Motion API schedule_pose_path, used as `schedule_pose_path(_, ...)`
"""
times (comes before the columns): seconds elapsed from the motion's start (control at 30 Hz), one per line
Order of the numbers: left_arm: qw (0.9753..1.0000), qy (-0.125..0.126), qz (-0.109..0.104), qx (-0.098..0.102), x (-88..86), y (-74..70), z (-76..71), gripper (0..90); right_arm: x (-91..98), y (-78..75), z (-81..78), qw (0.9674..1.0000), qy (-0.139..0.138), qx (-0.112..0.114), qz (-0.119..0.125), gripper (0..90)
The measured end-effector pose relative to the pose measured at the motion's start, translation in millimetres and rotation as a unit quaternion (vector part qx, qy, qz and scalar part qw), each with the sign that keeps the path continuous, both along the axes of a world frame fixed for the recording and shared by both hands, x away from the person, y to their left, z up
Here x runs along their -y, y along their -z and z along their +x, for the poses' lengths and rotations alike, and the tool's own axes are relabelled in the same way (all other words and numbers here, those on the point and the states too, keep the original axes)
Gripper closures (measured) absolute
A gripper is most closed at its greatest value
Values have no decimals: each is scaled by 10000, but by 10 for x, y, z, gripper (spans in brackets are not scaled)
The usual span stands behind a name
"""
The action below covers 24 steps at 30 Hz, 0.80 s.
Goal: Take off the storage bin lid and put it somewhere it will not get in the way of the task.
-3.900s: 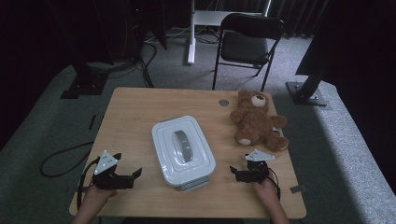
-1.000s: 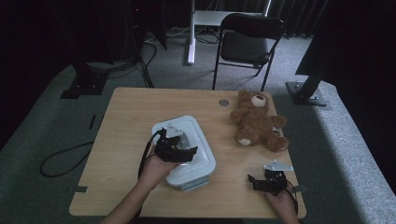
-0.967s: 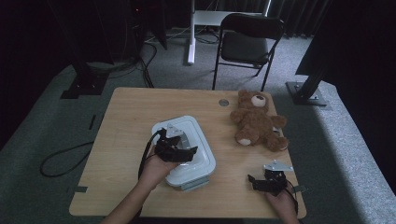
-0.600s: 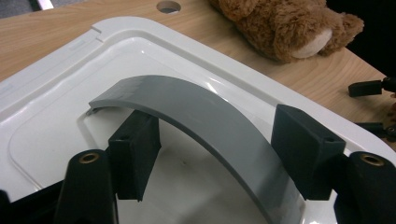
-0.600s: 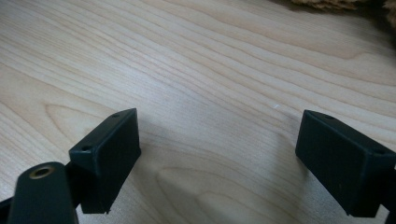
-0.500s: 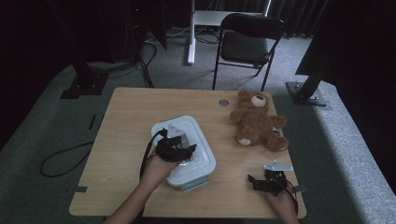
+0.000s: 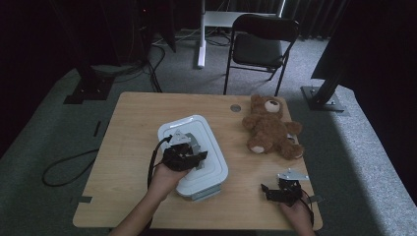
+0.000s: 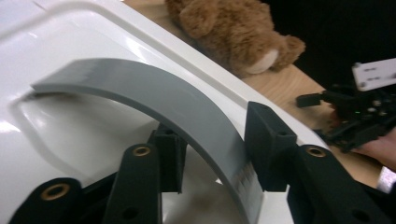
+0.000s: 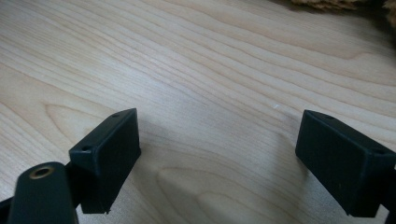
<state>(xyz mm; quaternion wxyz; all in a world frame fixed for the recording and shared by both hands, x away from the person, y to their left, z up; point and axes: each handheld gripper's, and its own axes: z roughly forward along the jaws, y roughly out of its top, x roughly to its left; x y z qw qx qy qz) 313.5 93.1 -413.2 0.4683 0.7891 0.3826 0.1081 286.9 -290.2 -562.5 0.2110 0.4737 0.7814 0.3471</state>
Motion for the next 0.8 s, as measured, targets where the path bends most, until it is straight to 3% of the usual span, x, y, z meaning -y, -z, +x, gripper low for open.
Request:
schedule_pose_path(0.23, 9978, 317, -532, 233, -87, -210, -171, 727, -1, -1, -1, 10000, 3, -10, 2, 131)
schedule_pose_path(0.43, 9967, 402, -485, 509, -140, -355, -291, 752, 0, -1, 0, 10000, -2, -3, -3, 131)
schedule_pose_path(0.8, 9964, 331, -446, 634, -297, -439, -378, 770, -2, -1, -3, 10000, 14, -8, 2, 132)
